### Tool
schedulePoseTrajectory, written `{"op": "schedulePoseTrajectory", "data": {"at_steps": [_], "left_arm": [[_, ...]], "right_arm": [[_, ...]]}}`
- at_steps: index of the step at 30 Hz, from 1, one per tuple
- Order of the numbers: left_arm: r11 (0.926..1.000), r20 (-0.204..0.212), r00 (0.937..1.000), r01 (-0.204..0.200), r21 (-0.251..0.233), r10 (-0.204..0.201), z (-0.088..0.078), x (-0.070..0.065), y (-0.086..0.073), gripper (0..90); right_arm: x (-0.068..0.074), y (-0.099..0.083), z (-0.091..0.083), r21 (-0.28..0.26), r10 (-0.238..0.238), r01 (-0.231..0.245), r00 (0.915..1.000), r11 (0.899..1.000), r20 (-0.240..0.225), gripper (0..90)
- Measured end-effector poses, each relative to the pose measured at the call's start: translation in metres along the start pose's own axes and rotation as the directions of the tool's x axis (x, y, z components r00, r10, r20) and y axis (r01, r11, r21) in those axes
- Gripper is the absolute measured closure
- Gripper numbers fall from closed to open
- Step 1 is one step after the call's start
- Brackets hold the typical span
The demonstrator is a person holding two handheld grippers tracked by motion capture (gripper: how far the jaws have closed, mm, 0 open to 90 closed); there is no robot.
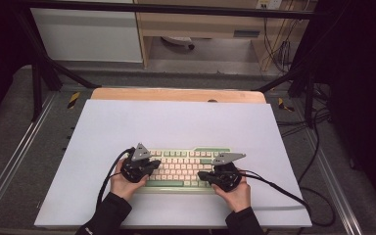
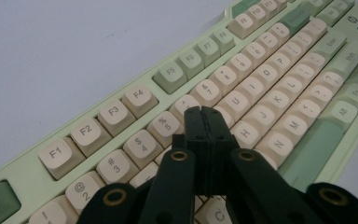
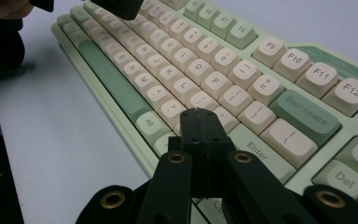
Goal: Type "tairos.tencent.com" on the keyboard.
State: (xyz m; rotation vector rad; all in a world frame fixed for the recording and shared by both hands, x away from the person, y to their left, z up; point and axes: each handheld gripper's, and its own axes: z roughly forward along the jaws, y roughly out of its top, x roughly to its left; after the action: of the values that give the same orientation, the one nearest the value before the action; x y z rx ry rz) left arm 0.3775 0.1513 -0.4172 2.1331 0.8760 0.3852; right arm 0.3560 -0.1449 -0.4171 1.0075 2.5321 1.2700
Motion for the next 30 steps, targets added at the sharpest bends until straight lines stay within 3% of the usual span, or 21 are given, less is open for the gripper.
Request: {"op": "schedulePoseTrajectory", "data": {"at_steps": [21, 30], "left_arm": [[0.9998, 0.0, 0.9999, -0.012, 0.013, 0.012, 0.015, -0.001, -0.004, 89.8], [0.9997, 0.014, 0.9996, -0.023, -0.001, 0.023, 0.008, -0.002, -0.003, 89.9]], "right_arm": [[0.0, -0.001, 0.0, -0.001, -0.004, 0.004, 1.0, 1.0, 0.001, 90.0], [0.0, -0.001, 0.0, 0.0, -0.006, 0.006, 1.0, 1.0, 0.002, 90.0]]}}
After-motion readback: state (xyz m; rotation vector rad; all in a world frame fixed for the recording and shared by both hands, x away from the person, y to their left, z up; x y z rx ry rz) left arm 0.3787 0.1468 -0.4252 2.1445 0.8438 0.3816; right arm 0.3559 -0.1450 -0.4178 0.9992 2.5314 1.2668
